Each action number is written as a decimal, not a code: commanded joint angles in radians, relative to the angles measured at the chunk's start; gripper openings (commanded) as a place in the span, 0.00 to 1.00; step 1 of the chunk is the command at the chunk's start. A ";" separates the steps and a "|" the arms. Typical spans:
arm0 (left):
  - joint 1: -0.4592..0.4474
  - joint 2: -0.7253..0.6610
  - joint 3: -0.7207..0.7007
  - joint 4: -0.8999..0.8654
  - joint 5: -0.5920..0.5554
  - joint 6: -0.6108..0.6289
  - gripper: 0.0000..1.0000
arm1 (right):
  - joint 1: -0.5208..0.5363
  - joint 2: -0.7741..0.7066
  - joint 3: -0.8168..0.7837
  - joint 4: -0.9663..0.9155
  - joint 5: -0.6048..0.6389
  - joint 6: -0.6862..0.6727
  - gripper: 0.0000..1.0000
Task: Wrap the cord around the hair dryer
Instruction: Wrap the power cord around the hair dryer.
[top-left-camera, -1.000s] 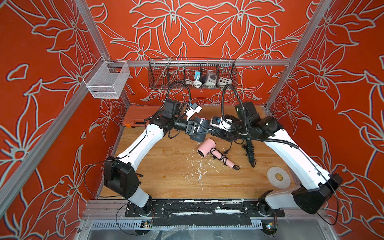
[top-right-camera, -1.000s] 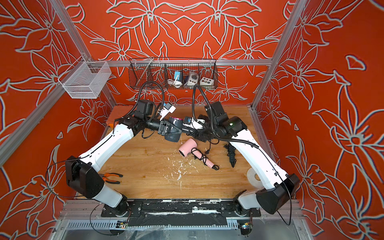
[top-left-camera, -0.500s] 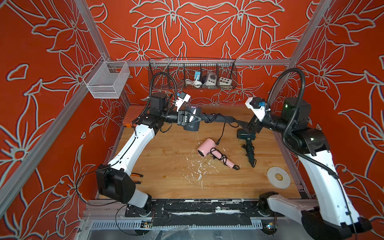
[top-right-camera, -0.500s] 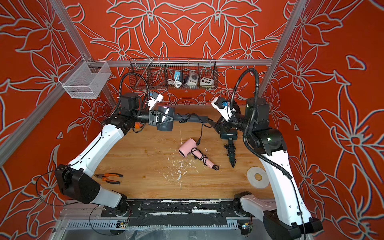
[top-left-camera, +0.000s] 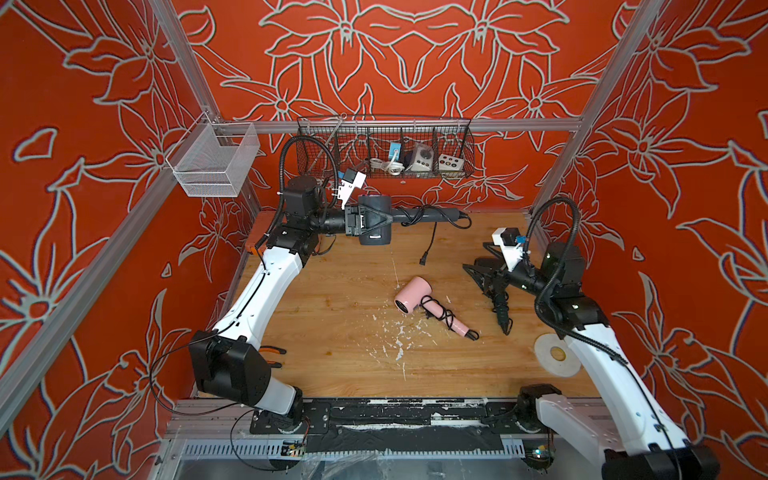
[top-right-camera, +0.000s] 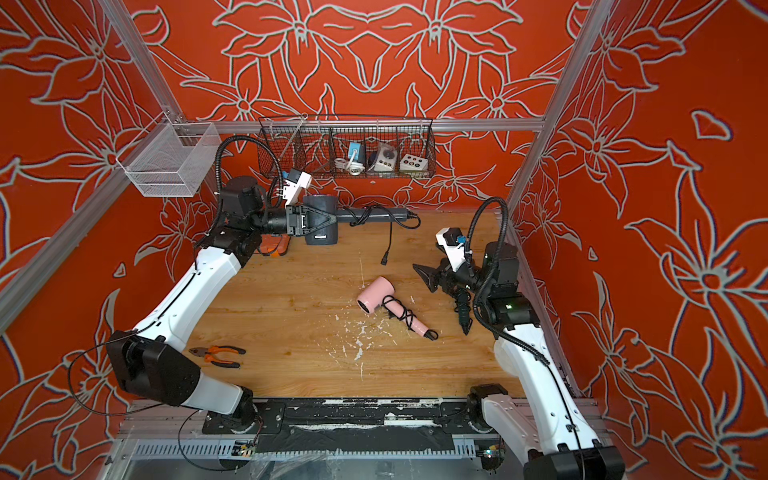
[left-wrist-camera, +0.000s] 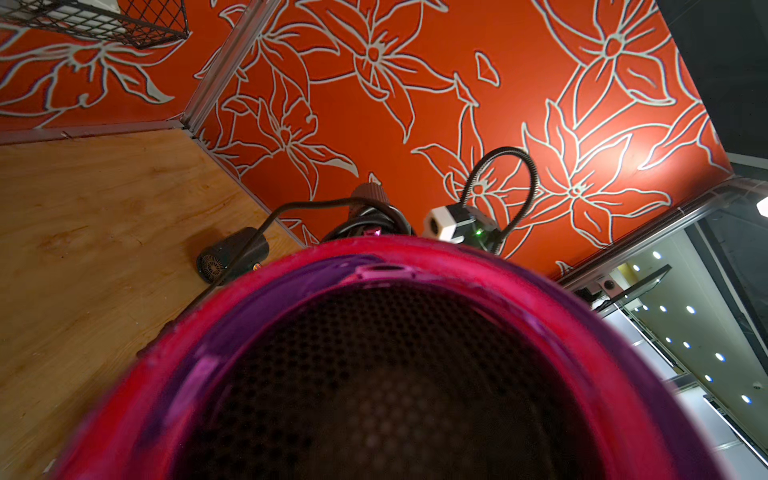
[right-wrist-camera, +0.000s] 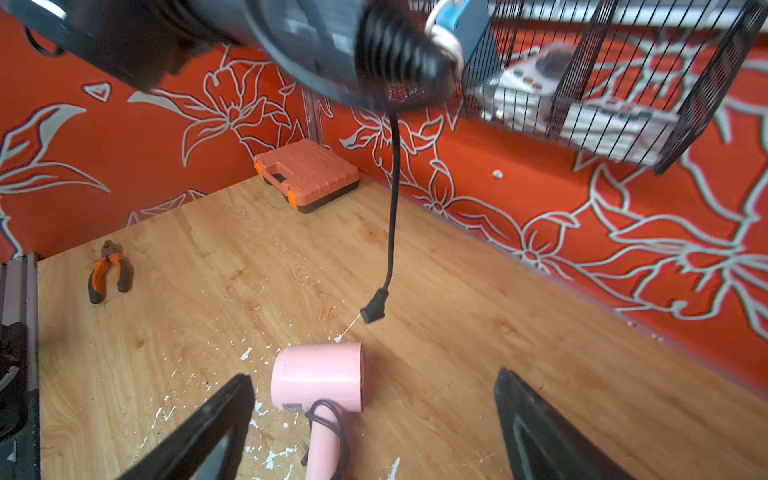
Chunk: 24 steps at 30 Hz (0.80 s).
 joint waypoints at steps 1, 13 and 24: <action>-0.001 -0.067 0.052 0.131 0.034 -0.062 0.00 | -0.004 0.052 -0.081 0.375 -0.047 0.128 0.90; -0.042 -0.091 0.047 0.181 0.031 -0.115 0.00 | 0.064 0.267 -0.115 0.757 -0.114 0.258 0.89; -0.068 -0.095 0.041 0.205 0.018 -0.131 0.00 | 0.103 0.363 -0.071 0.751 -0.197 0.307 0.42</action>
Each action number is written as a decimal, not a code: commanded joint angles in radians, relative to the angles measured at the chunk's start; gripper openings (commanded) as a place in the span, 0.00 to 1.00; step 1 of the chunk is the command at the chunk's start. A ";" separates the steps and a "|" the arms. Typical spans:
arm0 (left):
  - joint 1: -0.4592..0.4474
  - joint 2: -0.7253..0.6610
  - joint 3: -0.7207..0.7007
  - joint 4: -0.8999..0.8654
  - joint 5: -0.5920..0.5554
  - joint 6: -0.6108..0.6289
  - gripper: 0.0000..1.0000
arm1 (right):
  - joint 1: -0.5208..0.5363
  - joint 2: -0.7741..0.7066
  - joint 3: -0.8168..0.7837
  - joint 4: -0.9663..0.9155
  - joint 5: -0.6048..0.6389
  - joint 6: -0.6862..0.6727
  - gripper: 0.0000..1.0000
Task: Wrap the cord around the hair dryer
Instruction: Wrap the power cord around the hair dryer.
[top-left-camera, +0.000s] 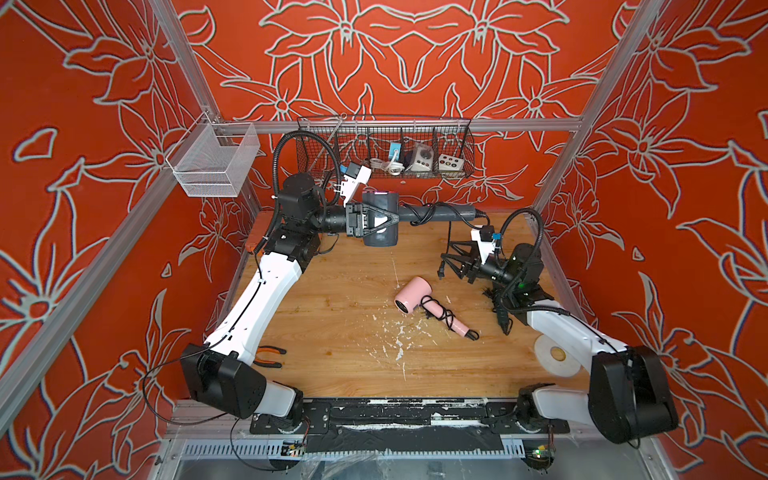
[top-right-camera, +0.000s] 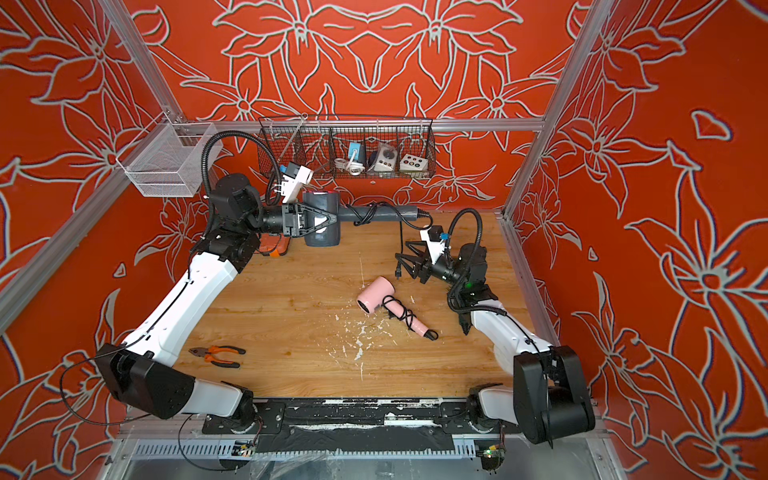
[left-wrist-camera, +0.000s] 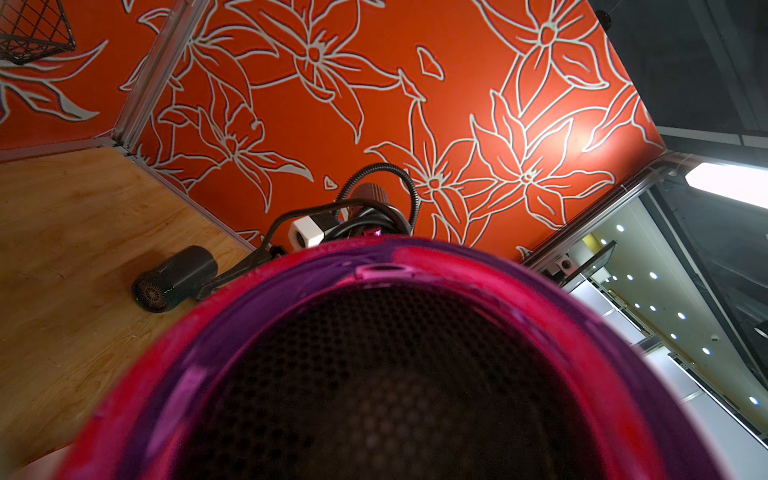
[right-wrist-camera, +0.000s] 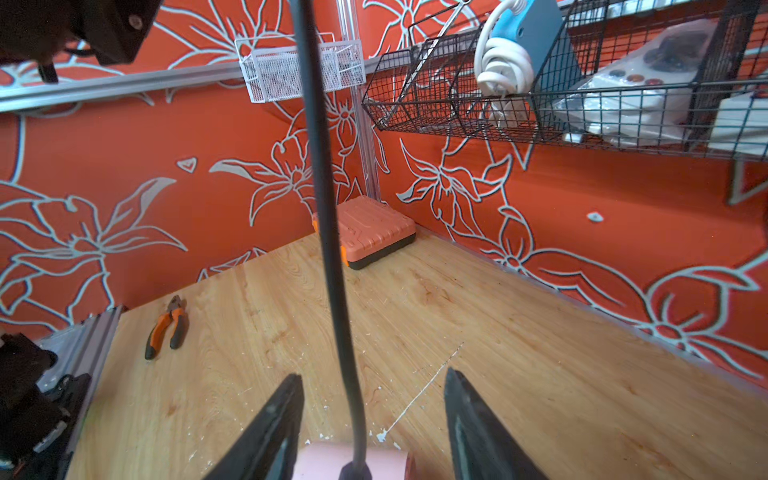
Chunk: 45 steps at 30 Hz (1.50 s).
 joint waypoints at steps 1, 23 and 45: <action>-0.006 -0.046 0.030 0.103 0.005 -0.019 0.00 | 0.009 0.039 0.036 0.066 -0.061 0.052 0.42; -0.017 -0.013 -0.065 0.370 -0.138 -0.210 0.00 | 0.232 0.038 0.018 -0.042 0.164 0.037 0.00; 0.017 0.056 0.042 -0.310 -0.465 0.443 0.00 | 0.560 -0.291 0.248 -1.115 0.518 -0.233 0.00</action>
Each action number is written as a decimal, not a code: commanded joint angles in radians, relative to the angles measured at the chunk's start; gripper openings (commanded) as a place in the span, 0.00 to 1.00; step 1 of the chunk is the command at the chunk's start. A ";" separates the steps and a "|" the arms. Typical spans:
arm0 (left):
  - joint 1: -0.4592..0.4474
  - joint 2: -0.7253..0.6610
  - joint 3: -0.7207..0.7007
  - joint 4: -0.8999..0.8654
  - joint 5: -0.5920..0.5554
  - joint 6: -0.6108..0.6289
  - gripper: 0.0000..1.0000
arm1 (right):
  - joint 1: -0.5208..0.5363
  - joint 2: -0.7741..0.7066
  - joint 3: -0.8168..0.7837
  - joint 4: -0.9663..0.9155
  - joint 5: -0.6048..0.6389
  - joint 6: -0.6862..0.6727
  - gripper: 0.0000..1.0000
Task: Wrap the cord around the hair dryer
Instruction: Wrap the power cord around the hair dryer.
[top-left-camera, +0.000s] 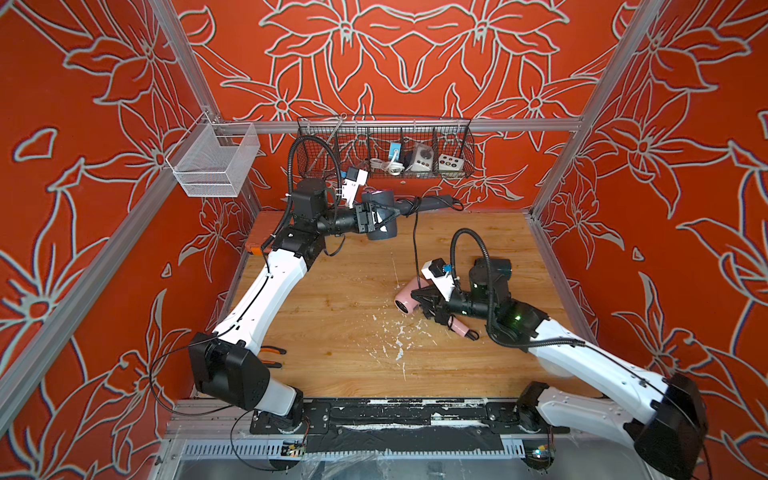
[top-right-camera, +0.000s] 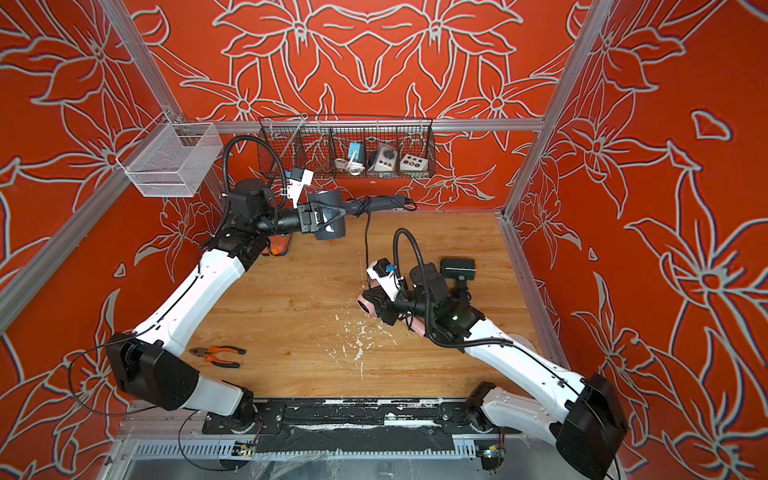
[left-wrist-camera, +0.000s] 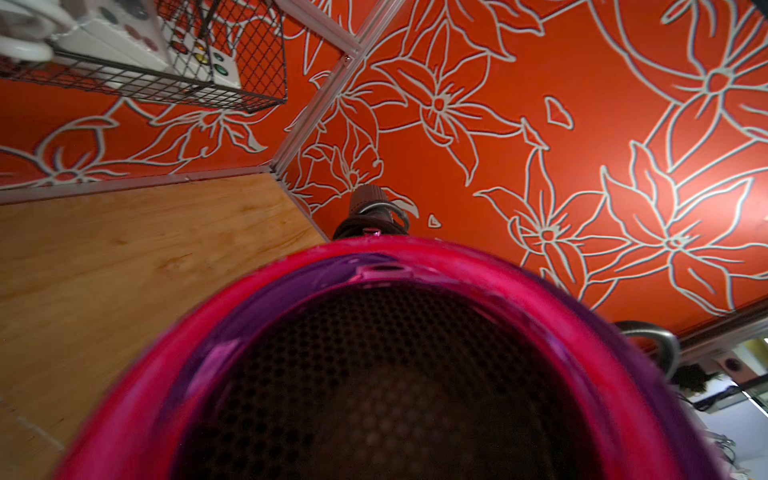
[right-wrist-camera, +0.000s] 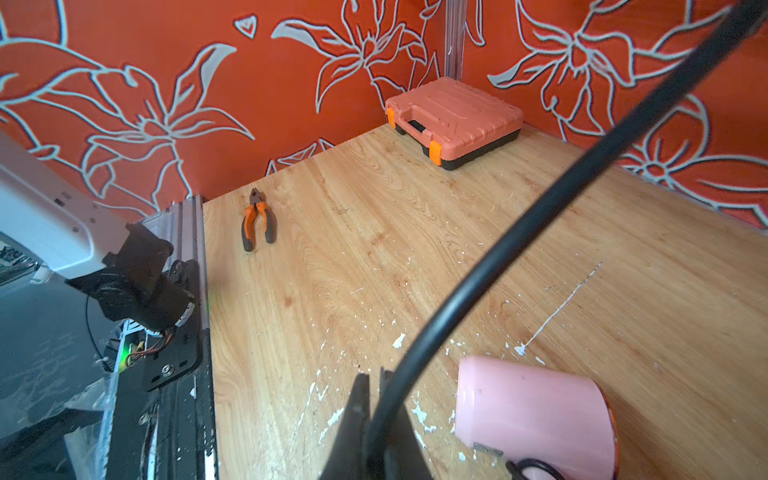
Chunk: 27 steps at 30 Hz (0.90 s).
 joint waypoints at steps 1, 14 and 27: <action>0.010 0.004 0.043 -0.106 -0.105 0.198 0.00 | 0.016 -0.029 0.136 -0.380 0.069 -0.106 0.00; -0.036 -0.019 -0.033 -0.351 -0.033 0.384 0.00 | 0.015 0.130 0.657 -0.837 0.363 -0.474 0.00; -0.182 -0.211 -0.223 -0.335 0.215 0.465 0.00 | -0.179 0.305 0.861 -0.782 0.228 -0.669 0.00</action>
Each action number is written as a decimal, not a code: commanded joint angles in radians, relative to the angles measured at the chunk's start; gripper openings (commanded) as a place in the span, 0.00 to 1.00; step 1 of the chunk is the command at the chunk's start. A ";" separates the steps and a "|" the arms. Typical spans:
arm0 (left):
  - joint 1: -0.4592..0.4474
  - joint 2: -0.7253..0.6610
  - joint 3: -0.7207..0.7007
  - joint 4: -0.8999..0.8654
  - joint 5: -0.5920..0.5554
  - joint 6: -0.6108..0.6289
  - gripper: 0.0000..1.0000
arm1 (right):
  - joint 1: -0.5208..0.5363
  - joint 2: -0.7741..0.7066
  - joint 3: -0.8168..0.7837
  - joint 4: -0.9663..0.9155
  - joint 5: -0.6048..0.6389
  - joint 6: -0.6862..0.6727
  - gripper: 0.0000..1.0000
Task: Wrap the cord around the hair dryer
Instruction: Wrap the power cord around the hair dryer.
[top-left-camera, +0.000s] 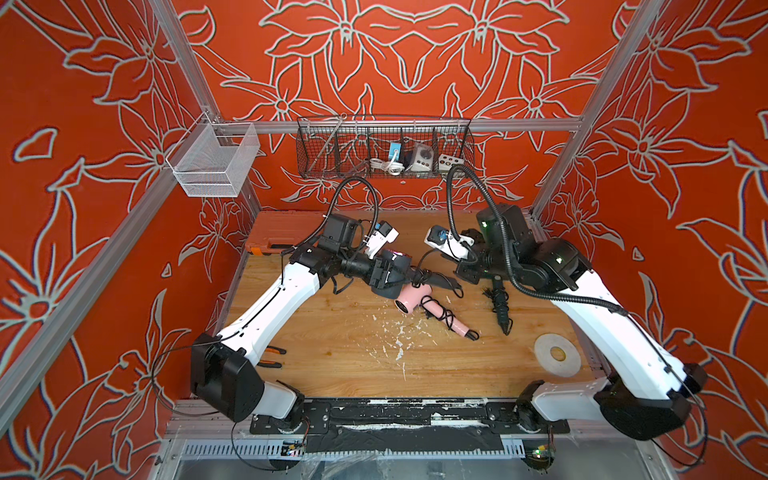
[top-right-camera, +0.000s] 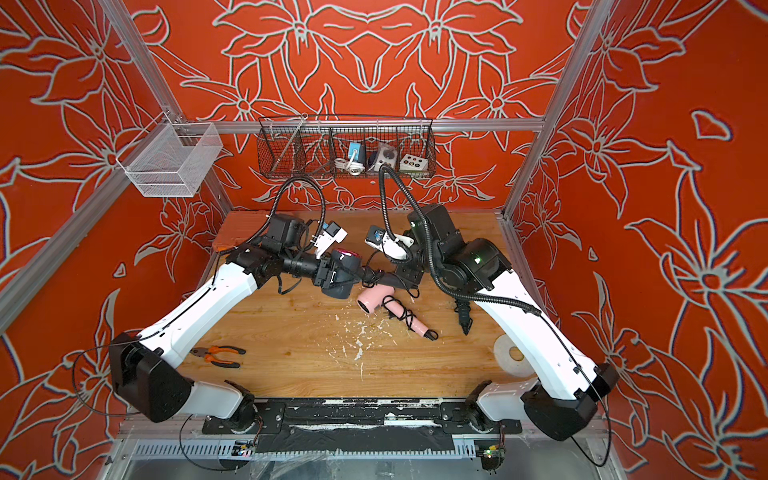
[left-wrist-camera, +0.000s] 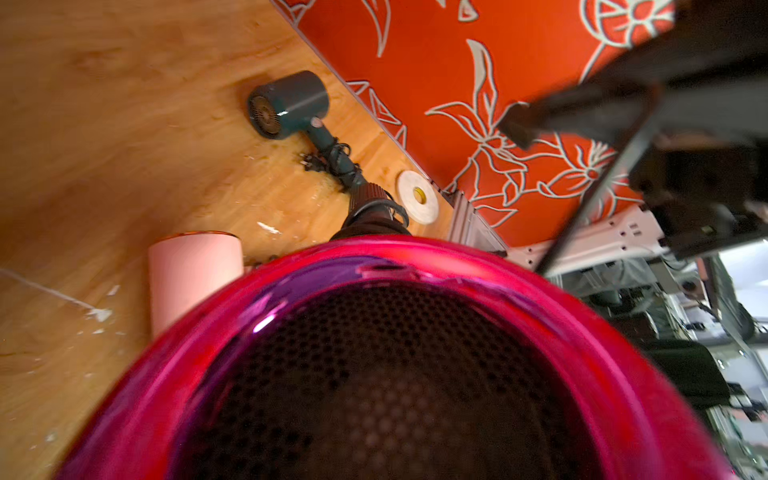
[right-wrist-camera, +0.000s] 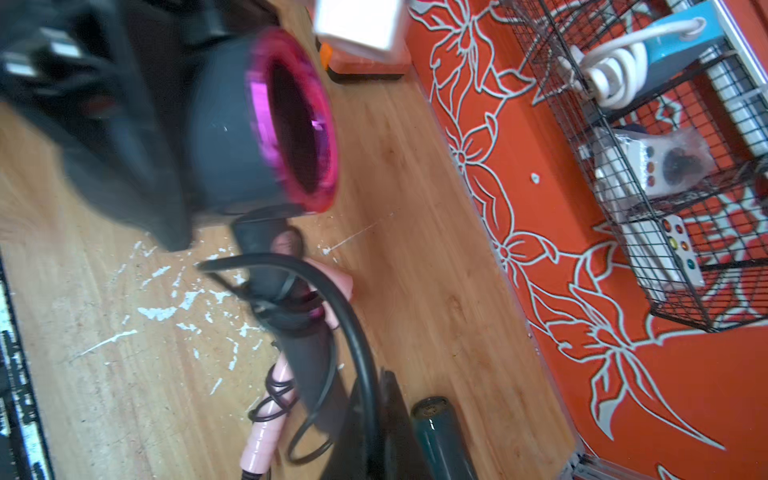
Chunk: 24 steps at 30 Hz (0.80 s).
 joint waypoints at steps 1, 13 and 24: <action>-0.003 -0.123 -0.039 0.111 0.165 0.026 0.00 | -0.080 0.008 0.028 0.031 -0.134 -0.059 0.00; -0.003 -0.187 -0.086 0.541 0.385 -0.263 0.00 | -0.344 0.007 -0.275 0.413 -0.764 0.115 0.00; 0.010 -0.084 -0.034 0.887 0.348 -0.502 0.00 | -0.427 -0.064 -0.543 0.841 -0.925 0.496 0.00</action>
